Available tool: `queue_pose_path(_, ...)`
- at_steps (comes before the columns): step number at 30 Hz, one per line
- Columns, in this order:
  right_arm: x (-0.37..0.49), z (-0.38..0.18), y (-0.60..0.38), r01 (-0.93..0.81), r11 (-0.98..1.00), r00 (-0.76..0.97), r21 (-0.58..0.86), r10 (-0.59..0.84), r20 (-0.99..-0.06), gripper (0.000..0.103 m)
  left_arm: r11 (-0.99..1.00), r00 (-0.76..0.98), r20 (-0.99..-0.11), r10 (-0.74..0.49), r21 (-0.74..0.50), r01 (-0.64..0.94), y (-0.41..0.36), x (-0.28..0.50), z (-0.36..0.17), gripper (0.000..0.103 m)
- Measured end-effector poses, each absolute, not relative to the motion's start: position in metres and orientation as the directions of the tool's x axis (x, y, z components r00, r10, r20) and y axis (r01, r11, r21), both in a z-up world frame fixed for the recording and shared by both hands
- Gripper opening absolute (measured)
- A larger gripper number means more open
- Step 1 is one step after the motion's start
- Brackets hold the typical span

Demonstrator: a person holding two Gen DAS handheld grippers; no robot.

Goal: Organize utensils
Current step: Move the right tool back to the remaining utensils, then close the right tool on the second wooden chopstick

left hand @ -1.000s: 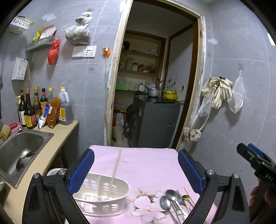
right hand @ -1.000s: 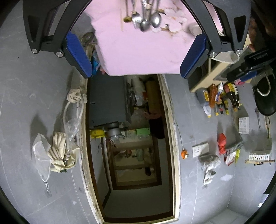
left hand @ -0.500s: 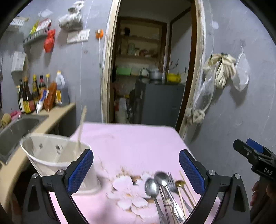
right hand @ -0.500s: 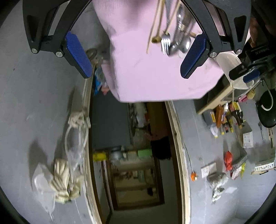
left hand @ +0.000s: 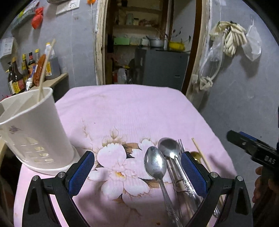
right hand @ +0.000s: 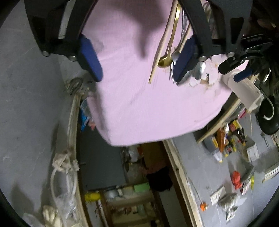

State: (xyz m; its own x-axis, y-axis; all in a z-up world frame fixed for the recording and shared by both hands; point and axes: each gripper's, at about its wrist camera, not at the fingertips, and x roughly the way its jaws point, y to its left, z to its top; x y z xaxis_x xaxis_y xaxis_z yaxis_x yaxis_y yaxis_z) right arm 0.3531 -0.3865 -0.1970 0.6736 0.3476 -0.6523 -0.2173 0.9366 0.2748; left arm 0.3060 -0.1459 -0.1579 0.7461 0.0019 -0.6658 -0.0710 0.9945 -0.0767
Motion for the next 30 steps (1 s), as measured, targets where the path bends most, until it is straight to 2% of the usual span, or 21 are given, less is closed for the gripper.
queue_pose_path(2,0.36,-0.207,-0.378,-0.235,0.928,0.642,0.29,0.372,-0.67,0.058,0.995,0.735,-0.678,-0.002,-0.073,-0.064,-0.146,0.311,-0.163,0.099)
queue_pose_path(3,0.362,-0.21,-0.373,-0.243,0.926,0.63,0.289,0.377,-0.679,0.054,0.995,0.727,-0.687,-0.008,-0.076,-0.061,-0.145,0.314,-0.167,0.096)
queue_pose_path(5,0.365,-0.215,-0.367,-0.257,0.922,0.608,0.291,0.388,-0.693,0.041,0.995,0.716,-0.698,-0.018,-0.086,-0.059,-0.143,0.317,-0.171,0.09)
queue_pose_path(8,0.371,-0.225,-0.357,-0.273,0.917,0.573,0.29,0.397,-0.717,0.032,0.993,0.692,-0.721,-0.042,-0.107,-0.051,-0.14,0.325,-0.178,0.08)
queue_pose_path(15,0.377,-0.234,-0.349,-0.293,0.909,0.532,0.297,0.413,-0.739,0.027,0.988,0.645,-0.754,-0.12,-0.151,0.007,-0.142,0.342,-0.191,0.049)
queue_pose_path(22,0.381,-0.237,-0.351,-0.301,0.899,0.509,0.318,0.433,-0.744,0.023,0.982,0.631,-0.759,-0.162,-0.189,0.025,-0.142,0.349,-0.196,0.041)
queue_pose_path(25,0.383,-0.237,-0.349,-0.311,0.896,0.5,0.317,0.438,-0.747,0.017,0.98,0.631,-0.756,-0.173,-0.194,0.036,-0.141,0.35,-0.196,0.039)
queue_pose_path(29,0.384,-0.236,-0.345,-0.325,0.897,0.495,0.3,0.432,-0.754,0.014,0.977,0.622,-0.757,-0.2,-0.202,0.067,-0.142,0.354,-0.196,0.026)
queue_pose_path(30,0.384,-0.236,-0.343,-0.328,0.896,0.493,0.299,0.433,-0.755,0.014,0.976,0.617,-0.759,-0.206,-0.202,0.078,-0.144,0.355,-0.197,0.025)
